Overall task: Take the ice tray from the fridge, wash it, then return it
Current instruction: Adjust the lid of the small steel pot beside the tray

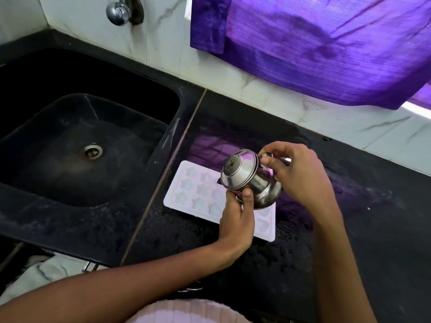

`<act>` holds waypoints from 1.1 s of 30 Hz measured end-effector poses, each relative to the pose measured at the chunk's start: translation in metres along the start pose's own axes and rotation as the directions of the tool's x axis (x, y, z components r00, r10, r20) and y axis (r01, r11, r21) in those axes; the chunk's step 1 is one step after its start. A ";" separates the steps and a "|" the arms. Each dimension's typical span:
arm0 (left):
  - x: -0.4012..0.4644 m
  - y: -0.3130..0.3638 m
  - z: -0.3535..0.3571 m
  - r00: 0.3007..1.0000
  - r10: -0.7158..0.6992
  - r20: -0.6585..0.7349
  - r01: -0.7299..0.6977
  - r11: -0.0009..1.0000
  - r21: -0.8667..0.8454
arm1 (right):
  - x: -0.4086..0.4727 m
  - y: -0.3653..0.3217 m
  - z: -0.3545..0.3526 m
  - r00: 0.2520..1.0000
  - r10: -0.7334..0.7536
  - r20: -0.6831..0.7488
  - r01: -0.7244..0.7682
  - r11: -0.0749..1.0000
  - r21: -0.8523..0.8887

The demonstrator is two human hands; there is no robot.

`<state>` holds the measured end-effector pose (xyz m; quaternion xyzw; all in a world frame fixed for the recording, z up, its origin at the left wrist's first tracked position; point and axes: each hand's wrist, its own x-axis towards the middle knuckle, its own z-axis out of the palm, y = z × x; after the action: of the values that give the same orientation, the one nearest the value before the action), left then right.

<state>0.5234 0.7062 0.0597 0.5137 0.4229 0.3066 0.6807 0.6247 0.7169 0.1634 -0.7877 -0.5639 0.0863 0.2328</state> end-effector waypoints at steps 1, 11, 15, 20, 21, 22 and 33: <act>0.000 0.000 0.000 1.000 0.009 0.004 -0.009 1.000 -0.003 | 0.000 0.000 -0.001 1.000 -0.003 -0.004 0.003 1.000 0.002; -0.004 0.000 0.001 0.994 0.114 -0.004 -0.114 0.993 0.016 | -0.006 0.004 -0.003 0.999 -0.011 -0.048 0.019 0.986 0.166; -0.008 0.003 0.002 0.992 0.122 -0.021 -0.122 0.993 0.003 | -0.006 0.000 -0.002 0.998 -0.060 -0.026 0.063 0.983 0.171; -0.013 -0.001 0.005 0.993 0.113 -0.035 -0.113 0.994 -0.011 | -0.004 -0.004 -0.001 0.993 -0.107 0.040 0.101 0.987 0.123; -0.012 -0.002 0.005 0.994 0.106 -0.034 -0.107 0.994 -0.011 | -0.004 -0.005 -0.001 0.993 -0.108 0.050 0.102 0.988 0.112; -0.012 -0.004 0.005 0.995 0.098 -0.030 -0.098 0.995 -0.013 | -0.003 -0.005 -0.001 0.993 -0.107 0.058 0.101 0.990 0.100; -0.011 -0.008 0.006 0.998 0.058 -0.009 -0.058 0.998 -0.008 | -0.005 -0.006 -0.001 0.993 -0.089 0.082 0.086 0.996 0.039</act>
<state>0.5232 0.6916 0.0554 0.5215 0.4093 0.3302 0.6719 0.6182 0.7133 0.1665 -0.7537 -0.6054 0.1189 0.2263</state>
